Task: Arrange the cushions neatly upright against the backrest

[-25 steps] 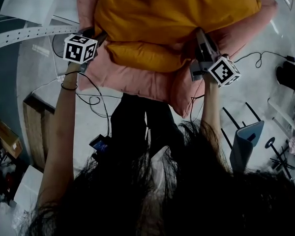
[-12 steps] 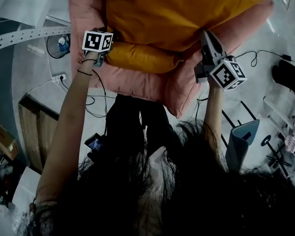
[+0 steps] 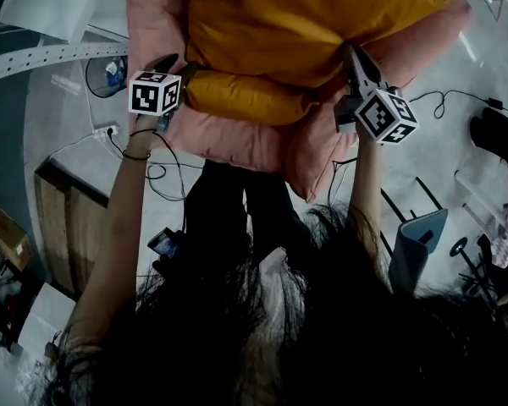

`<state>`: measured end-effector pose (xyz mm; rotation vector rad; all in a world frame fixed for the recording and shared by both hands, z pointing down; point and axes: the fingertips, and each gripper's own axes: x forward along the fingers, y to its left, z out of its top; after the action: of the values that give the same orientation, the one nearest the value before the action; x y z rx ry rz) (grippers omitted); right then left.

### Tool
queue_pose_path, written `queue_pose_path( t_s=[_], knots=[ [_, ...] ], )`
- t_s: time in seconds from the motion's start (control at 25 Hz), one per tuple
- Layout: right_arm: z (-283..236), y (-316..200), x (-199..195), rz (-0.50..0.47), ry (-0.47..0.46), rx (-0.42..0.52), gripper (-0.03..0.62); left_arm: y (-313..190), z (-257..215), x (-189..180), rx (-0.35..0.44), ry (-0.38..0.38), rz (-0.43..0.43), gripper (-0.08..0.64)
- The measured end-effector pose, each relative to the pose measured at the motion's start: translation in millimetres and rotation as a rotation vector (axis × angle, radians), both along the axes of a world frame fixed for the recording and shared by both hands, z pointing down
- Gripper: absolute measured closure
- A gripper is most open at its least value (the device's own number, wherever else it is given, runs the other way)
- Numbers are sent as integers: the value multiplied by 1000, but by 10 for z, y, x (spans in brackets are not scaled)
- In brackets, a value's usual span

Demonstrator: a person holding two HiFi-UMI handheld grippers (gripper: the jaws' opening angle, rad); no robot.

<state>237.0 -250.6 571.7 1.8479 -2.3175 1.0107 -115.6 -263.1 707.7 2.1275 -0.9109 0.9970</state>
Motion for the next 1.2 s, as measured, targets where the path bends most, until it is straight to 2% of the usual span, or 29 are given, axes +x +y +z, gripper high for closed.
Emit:
queue_pose_path(
  t_s=[0.2,0.28,0.4,0.52,0.76,0.96,1.2],
  knots=[
    [4,87,119,51,40,-25,539,254,-293,-46,47,-13,60,350],
    [-42,162,103,70,66,-44,512,349,-446,-86,73,-8,68,351],
    [-173,283,9,65,80,-53,479,472,-691,-101,102,26,48,351],
    [-335,441,-131,55,57,-49,477,601,-959,-42,119,93,1,351],
    [-665,807,-661,-4,44,-45,479,871,-1554,127,161,215,-13,351],
    [-882,1092,-1152,-66,53,-39,479,1198,-2002,346,181,322,71,351],
    [-1146,1428,-1791,-111,46,-24,479,1575,-2392,306,214,399,137,351]
  ],
)
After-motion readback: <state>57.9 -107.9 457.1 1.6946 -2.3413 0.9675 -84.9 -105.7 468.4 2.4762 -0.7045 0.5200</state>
